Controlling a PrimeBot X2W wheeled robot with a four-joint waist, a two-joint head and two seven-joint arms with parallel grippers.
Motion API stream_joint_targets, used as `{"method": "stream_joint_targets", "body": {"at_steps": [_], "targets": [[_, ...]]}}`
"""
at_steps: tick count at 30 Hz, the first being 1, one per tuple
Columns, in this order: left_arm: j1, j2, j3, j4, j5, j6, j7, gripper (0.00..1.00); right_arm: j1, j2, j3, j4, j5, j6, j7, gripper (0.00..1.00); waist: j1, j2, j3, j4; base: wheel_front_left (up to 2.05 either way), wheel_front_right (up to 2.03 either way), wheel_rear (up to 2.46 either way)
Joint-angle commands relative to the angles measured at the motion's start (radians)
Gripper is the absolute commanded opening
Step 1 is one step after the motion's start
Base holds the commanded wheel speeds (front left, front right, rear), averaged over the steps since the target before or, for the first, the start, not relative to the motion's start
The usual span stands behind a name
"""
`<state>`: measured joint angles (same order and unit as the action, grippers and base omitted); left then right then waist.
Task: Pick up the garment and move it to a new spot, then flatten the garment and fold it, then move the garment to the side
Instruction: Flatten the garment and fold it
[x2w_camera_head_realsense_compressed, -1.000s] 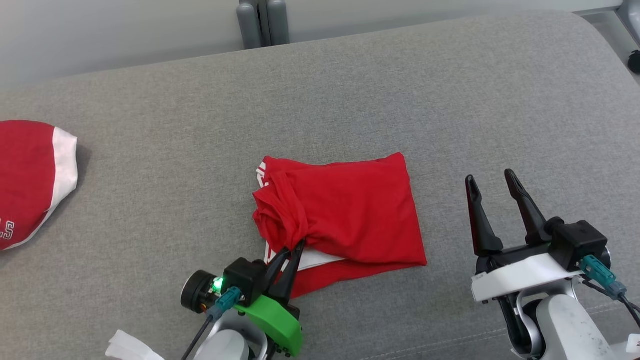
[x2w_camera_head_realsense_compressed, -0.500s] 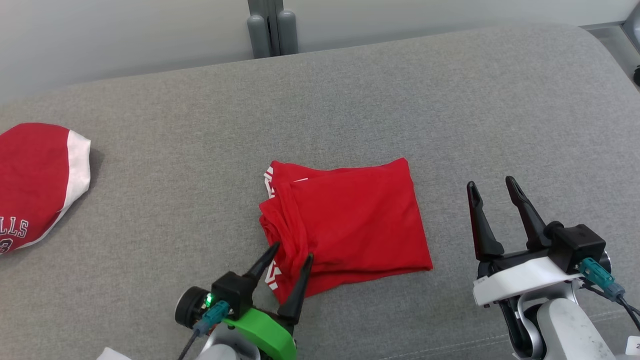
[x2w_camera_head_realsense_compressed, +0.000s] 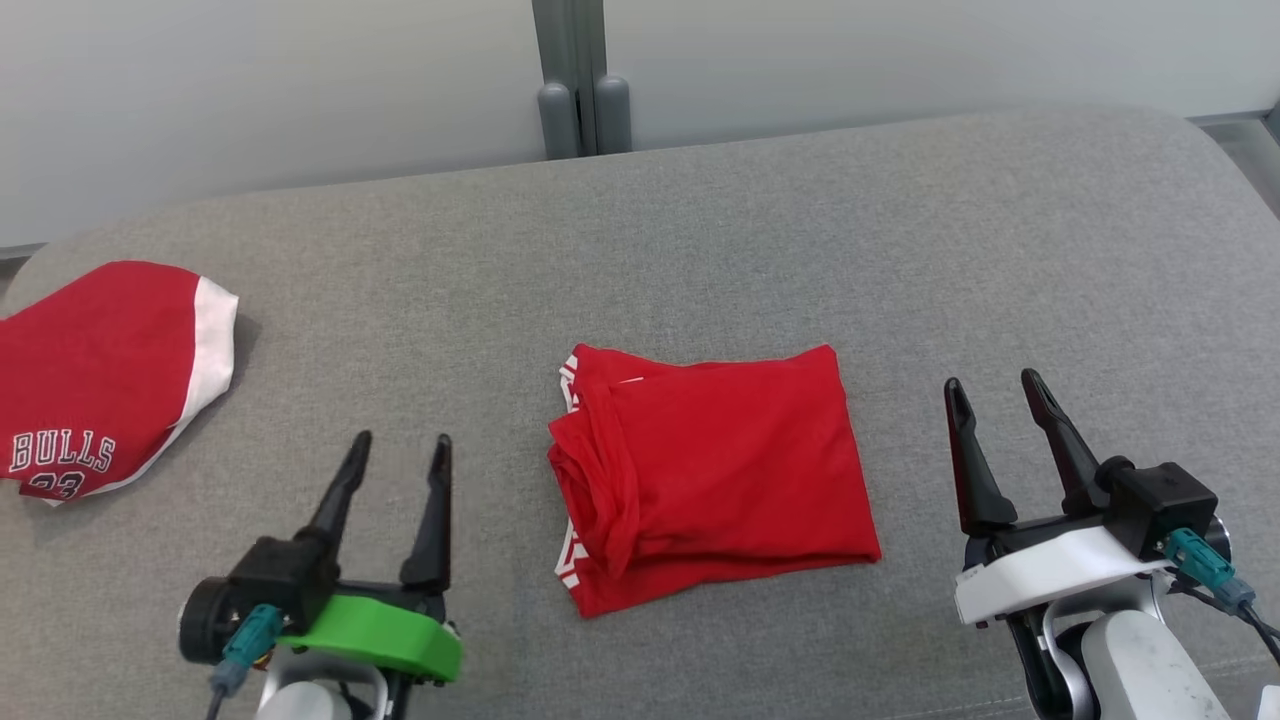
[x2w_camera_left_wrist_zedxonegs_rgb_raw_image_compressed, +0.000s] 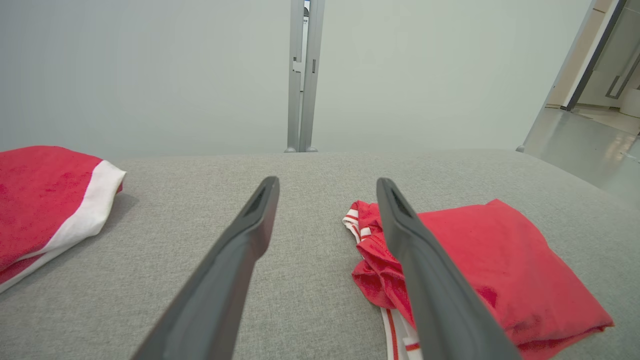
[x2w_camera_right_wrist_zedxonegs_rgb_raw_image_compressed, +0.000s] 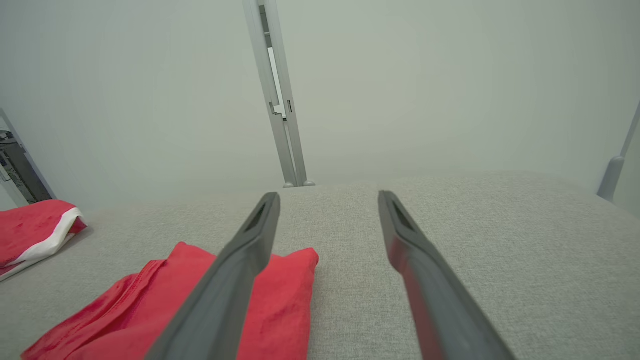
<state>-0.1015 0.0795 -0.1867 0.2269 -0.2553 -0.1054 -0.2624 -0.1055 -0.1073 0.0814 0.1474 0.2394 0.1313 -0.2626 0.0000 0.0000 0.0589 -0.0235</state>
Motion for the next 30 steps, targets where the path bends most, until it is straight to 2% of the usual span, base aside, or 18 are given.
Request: {"method": "stream_joint_targets", "body": {"at_steps": [1,6,12,18,30], "targets": [[0.021,0.012,0.03,-0.014,0.011,0.007,-0.003,1.0,0.015,-0.005,-0.001,0.004,-0.007,-0.001,-0.003,1.0,0.0,0.0,-0.02,0.011,0.0,0.0,0.0],[0.063,0.024,0.134,-0.055,0.039,0.012,-0.003,1.0,0.027,-0.009,-0.008,0.006,-0.007,-0.001,-0.003,1.0,0.0,0.0,-0.047,0.023,0.0,0.0,0.0],[0.113,0.03,0.211,-0.086,0.067,0.013,-0.003,1.0,0.047,-0.014,-0.014,-0.003,-0.01,-0.001,-0.003,1.0,0.0,0.0,-0.066,0.033,0.0,0.0,0.0],[0.154,0.027,0.233,-0.094,0.079,0.0,-0.003,1.0,0.076,-0.017,-0.015,0.003,-0.029,-0.001,-0.003,1.0,0.0,0.0,-0.08,0.043,0.0,0.0,0.0],[0.169,0.057,0.239,-0.091,0.052,-0.005,0.018,1.0,0.105,-0.011,-0.036,0.008,-0.06,-0.001,-0.003,1.0,0.0,0.0,-0.094,0.05,0.0,0.0,0.0]]}}
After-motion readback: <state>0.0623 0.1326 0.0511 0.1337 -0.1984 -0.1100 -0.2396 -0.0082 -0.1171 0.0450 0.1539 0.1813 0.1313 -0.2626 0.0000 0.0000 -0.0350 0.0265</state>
